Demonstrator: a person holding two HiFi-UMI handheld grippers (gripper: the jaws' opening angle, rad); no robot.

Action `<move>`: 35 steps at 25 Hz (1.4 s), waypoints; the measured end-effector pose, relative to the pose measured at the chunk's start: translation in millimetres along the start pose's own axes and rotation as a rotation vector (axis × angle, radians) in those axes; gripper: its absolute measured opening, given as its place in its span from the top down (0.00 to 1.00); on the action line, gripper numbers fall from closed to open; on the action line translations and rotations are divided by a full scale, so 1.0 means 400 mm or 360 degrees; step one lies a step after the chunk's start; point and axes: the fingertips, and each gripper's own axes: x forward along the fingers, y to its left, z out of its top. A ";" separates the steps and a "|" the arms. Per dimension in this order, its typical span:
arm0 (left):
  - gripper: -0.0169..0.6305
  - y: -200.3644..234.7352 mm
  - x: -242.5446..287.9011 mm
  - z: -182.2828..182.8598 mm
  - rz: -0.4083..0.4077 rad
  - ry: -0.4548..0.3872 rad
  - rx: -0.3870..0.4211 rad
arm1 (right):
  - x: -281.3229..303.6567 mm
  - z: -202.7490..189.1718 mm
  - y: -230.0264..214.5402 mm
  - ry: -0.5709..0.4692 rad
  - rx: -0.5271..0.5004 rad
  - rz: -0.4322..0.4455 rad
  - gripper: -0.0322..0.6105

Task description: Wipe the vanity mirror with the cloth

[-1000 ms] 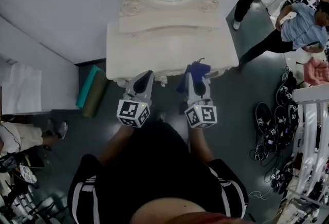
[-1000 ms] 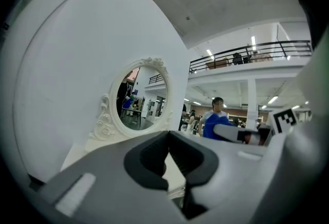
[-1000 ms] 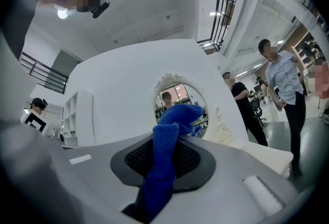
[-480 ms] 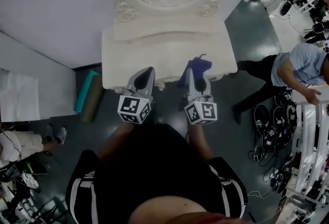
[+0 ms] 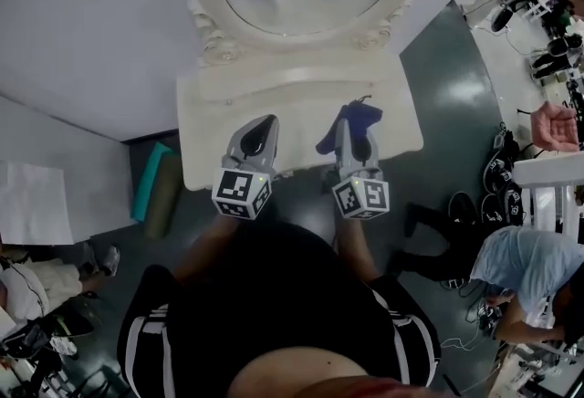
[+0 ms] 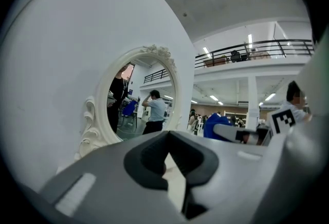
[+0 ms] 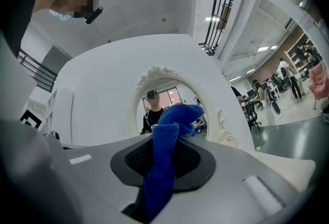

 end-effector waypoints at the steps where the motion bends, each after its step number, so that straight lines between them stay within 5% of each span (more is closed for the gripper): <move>1: 0.96 0.014 0.015 0.012 -0.0009 -0.0005 0.0004 | 0.023 0.003 -0.002 -0.0008 -0.0002 -0.0012 0.84; 11: 0.96 0.074 0.145 0.096 -0.0089 -0.0037 0.0015 | 0.192 0.061 -0.049 -0.0116 0.0011 -0.0077 0.84; 35: 0.96 0.085 0.466 0.185 0.0060 -0.0114 0.0030 | 0.572 0.184 -0.294 -0.0272 0.0055 0.0067 0.84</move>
